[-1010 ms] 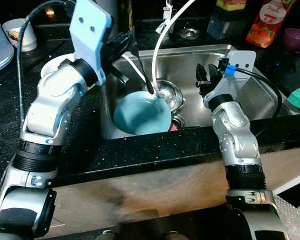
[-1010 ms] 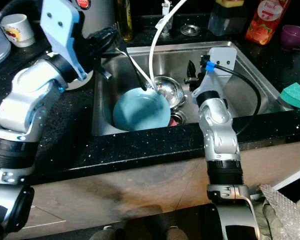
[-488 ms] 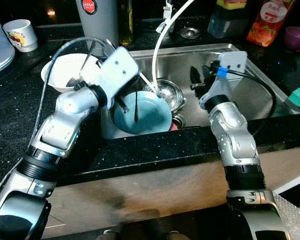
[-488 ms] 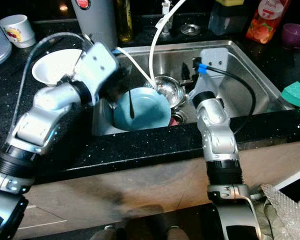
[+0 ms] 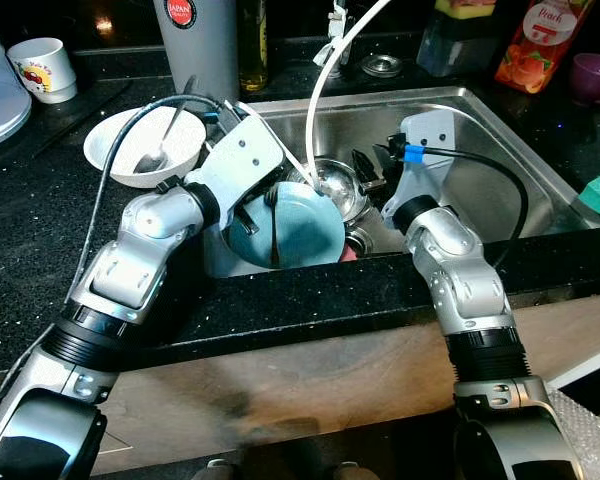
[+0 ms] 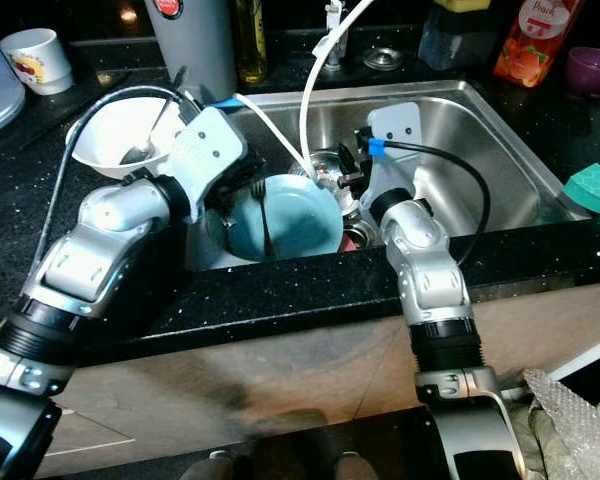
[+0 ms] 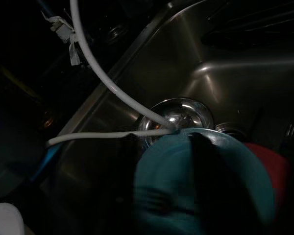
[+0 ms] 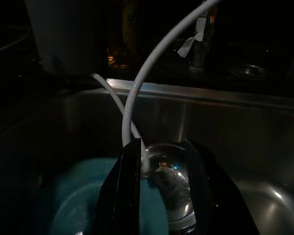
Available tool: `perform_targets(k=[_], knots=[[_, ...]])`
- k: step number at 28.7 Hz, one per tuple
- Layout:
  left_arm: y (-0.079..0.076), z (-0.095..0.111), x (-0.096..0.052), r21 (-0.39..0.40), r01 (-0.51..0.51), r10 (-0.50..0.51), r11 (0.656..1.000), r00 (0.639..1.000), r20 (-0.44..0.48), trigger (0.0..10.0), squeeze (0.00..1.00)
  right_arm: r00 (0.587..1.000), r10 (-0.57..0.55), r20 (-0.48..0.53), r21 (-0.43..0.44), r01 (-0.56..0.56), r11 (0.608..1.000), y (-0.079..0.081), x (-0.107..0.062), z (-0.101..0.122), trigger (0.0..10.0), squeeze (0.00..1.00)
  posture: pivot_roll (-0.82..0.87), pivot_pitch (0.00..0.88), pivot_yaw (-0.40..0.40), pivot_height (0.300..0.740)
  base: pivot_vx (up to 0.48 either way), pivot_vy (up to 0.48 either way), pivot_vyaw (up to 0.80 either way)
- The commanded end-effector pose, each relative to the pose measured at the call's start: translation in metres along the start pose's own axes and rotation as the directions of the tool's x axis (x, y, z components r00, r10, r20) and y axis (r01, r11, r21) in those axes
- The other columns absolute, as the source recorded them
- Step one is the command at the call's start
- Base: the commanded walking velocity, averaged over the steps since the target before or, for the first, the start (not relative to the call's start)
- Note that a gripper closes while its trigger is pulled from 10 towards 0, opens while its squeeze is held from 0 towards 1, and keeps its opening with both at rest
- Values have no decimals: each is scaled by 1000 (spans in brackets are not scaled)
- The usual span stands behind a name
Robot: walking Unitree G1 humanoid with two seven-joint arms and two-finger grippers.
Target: Kitchen organization
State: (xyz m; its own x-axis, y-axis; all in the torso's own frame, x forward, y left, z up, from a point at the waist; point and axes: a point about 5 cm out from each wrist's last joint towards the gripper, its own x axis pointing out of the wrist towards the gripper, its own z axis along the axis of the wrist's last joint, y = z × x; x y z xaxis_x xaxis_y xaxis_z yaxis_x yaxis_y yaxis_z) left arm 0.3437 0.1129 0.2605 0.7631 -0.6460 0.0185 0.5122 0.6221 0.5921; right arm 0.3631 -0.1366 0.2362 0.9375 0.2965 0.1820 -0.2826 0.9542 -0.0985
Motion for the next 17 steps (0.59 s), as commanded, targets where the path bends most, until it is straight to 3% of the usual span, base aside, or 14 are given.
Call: perform_targets(k=[1, 2, 4, 5, 10, 16, 17], knots=[[4, -5, -3, -13, -32, 32, 999, 999, -21, 10000, 1000, 1000, 11, -23, -9, -11, 1000, 1, 0, -2, 10000, 0, 28, 119, -11, 740, 0, 0, 0], [7, -3, -3, -9, -54, 54, 999, 998, -16, 10000, 0, 1000, 12, -22, -9, -13, 1000, 1, 0, -2, 10000, 0, 28, 119, -11, 740, 0, 0, 0], [10, -2, -4, -9, -68, 67, 998, 998, -12, 10000, 0, 1000, 14, -23, -10, -14, 1000, 2, 0, -2, 10000, 0, 28, 119, -11, 740, 0, 0, 0], [21, 3, -6, -31, -136, 136, 990, 991, -2, 10000, 0, 1000, 19, -21, -10, -19, 1000, 3, 0, -1, 10000, 0, 27, 108, -19, 740, 0, 0, 0], [40, 9, -10, -66, -245, 246, 967, 969, 0, 10000, 0, 1000, 25, -17, -9, -26, 1000, 5, 0, 0, 10000, 0, 27, 108, -19, 740, 0, 0, 0], [83, 17, -25, -130, -451, 452, 883, 892, -21, 10000, 0, 999, 34, -5, -6, -34, 999, 7, 0, 1, 10000, 0, 29, 91, -26, 740, 0, 0, 0], [89, 13, -28, -124, -470, 468, 874, 883, -44, 10000, 1000, 999, 35, -3, -3, -35, 999, 7, 1, 2, 10000, 0, 31, 88, -28, 740, 0, 0, 0]])
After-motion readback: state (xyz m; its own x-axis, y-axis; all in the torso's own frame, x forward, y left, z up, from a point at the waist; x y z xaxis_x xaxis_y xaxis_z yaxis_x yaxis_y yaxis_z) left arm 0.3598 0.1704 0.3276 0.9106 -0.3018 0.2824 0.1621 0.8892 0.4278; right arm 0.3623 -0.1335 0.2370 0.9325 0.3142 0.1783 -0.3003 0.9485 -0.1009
